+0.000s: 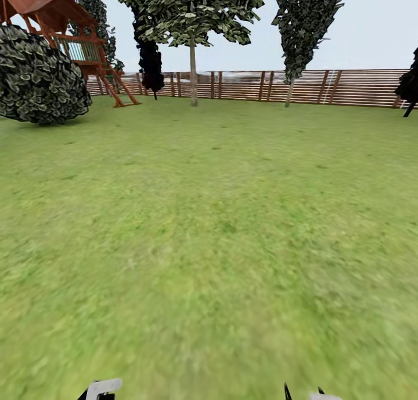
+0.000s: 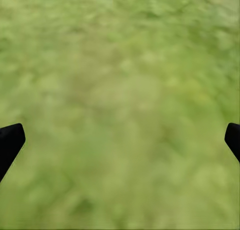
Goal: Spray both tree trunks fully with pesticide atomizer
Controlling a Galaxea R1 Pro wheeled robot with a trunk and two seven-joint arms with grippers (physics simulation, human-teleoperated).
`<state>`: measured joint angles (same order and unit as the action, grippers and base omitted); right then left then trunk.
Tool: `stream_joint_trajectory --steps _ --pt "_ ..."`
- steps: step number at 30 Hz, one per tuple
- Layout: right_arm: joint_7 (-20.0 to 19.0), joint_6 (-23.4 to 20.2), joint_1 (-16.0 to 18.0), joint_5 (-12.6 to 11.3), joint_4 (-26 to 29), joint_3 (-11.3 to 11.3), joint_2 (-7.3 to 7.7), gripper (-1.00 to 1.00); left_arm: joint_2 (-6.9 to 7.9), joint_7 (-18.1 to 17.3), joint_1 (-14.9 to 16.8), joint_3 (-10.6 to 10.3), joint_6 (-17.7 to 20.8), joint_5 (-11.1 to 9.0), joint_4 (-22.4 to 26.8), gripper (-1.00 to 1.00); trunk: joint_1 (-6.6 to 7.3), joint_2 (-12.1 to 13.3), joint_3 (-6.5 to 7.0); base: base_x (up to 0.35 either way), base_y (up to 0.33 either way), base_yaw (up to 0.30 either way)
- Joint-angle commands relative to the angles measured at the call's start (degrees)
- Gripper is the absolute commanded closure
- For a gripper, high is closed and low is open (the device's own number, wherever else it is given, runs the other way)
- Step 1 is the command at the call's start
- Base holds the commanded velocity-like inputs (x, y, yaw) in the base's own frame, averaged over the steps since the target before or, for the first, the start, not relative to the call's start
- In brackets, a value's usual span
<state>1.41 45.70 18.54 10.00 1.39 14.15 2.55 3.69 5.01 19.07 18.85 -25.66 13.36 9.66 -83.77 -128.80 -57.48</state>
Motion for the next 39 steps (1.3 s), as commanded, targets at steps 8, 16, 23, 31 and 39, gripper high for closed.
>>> stream_joint_trajectory --steps 8,16,23,31,39 --pt "0.0 0.0 0.0 0.0 0.0 0.0 0.0 -1.0 0.0 0.0 0.0 0.0 0.0 0.1 0.0 1.0 0.0 0.0 0.0 0.338 0.0 0.0" --pt "0.0 0.0 0.0 0.0 0.0 0.0 0.0 -1.0 0.0 0.0 0.0 0.0 0.0 0.1 0.0 1.0 0.0 0.0 0.0 0.338 0.0 0.0" --pt "0.0 0.0 0.0 0.0 0.0 0.0 0.0 -1.0 0.0 0.0 0.0 0.0 0.0 0.1 0.0 1.0 0.0 0.0 0.0 0.338 0.0 0.0" --pt "0.0 0.0 0.0 0.0 0.0 0.0 0.0 -1.0 0.0 0.0 0.0 0.0 0.0 0.1 0.0 1.0 0.0 0.0 0.0 0.339 0.0 0.0" --pt "0.0 0.0 0.0 0.0 0.0 0.0 0.0 -1.0 0.0 0.0 0.0 0.0 0.1 0.1 0.0 1.0 0.0 0.0 0.0 0.338 0.0 0.0"
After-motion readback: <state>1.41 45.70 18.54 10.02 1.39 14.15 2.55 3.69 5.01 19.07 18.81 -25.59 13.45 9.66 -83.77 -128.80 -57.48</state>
